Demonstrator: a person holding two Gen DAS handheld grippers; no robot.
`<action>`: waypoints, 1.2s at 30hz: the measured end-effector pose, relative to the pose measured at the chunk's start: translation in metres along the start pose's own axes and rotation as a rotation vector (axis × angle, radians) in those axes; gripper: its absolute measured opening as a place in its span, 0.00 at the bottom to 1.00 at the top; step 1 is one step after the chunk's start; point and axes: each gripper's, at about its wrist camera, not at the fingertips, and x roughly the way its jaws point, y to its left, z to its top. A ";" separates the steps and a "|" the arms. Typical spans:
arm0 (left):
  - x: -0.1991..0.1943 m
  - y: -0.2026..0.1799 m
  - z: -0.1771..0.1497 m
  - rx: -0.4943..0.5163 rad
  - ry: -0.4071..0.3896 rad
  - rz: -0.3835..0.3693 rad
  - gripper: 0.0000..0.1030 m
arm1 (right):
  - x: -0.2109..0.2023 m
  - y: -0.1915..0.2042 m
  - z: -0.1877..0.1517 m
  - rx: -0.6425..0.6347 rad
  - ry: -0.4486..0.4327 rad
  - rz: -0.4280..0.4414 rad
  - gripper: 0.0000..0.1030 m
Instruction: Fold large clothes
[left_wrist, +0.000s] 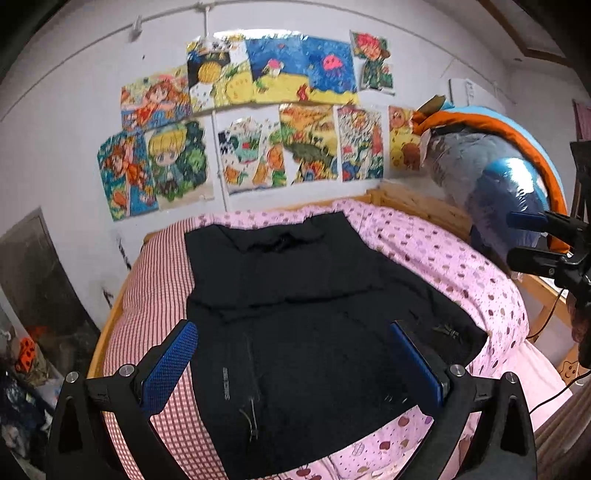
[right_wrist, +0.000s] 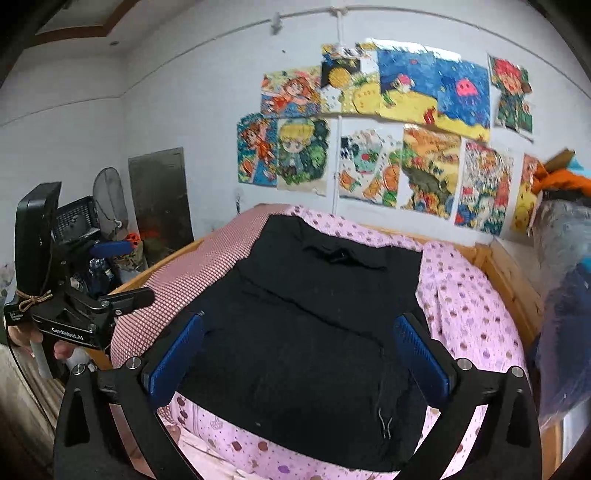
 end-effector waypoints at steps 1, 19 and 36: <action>0.003 0.001 -0.003 -0.005 0.012 -0.001 1.00 | 0.004 -0.005 -0.002 0.012 0.014 -0.009 0.98; 0.047 -0.030 -0.056 0.244 0.118 -0.074 1.00 | 0.074 -0.037 -0.057 -0.018 0.243 -0.032 0.98; 0.068 -0.067 -0.090 0.390 0.261 -0.149 1.00 | 0.109 0.013 -0.090 -0.273 0.501 -0.077 0.98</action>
